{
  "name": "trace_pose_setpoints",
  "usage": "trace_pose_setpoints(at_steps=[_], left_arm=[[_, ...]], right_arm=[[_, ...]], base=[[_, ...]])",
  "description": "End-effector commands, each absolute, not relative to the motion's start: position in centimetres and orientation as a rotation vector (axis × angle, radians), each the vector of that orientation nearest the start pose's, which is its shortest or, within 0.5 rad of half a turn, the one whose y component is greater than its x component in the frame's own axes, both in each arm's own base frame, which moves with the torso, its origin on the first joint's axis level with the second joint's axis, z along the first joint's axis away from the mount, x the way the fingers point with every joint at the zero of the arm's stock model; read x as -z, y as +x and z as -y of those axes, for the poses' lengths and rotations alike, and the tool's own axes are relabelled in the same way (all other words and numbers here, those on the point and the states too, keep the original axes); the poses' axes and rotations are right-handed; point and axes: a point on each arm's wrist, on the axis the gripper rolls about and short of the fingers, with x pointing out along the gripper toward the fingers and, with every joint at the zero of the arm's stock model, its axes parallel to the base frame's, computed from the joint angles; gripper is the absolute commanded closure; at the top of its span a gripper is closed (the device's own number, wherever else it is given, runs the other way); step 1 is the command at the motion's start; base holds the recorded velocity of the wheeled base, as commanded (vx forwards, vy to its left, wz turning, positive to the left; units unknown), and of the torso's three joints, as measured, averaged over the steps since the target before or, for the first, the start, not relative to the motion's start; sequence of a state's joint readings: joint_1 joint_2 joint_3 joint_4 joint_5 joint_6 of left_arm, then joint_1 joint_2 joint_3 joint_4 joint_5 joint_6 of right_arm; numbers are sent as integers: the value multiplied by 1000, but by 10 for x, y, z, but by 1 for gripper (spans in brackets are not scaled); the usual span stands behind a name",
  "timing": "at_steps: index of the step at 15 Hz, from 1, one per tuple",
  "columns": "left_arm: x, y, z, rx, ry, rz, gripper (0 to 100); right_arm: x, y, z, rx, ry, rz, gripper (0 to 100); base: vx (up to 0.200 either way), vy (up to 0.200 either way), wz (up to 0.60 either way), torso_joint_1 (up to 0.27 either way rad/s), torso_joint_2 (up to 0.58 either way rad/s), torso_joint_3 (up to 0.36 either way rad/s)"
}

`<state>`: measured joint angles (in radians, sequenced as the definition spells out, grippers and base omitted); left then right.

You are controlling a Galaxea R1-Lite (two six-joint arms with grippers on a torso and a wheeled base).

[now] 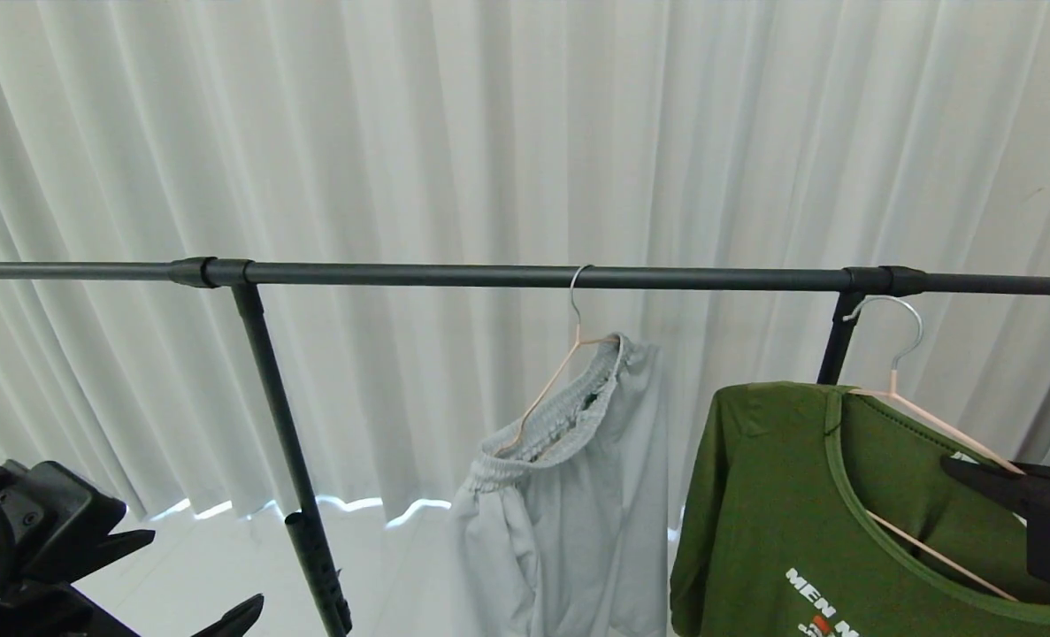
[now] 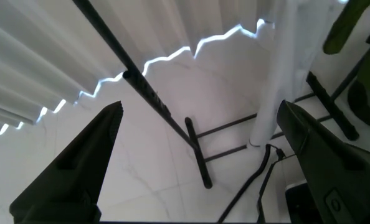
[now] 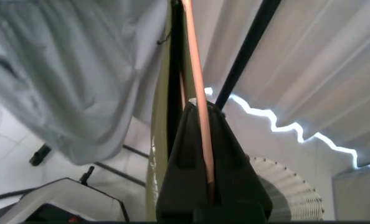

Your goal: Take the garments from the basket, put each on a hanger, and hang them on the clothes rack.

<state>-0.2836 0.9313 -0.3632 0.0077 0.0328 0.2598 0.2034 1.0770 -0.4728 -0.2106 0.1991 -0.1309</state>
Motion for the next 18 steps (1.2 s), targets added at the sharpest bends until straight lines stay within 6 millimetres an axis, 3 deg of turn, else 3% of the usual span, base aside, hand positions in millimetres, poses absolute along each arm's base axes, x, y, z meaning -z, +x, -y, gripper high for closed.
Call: trace_pose_setpoints(at_steps=[1, 4, 12, 18], left_arm=[[-154, 91, 26, 322, 366, -539, 0], [-153, 92, 26, 326, 377, -542, 0], [-153, 93, 25, 314, 376, -543, 0], [-154, 92, 25, 313, 376, -537, 0]], right_arm=[[-187, 139, -33, -423, -128, -366, 100], [-187, 158, -37, -415, -103, -340, 100], [-174, 237, -36, -339, -89, -364, 100], [-164, 253, -37, -339, -89, -396, 100]], base=[[0, 0, 0, 0, 0, 0], [0, 0, 0, 0, 0, 0], [0, 0, 0, 0, 0, 0], [0, 0, 0, 0, 0, 0]])
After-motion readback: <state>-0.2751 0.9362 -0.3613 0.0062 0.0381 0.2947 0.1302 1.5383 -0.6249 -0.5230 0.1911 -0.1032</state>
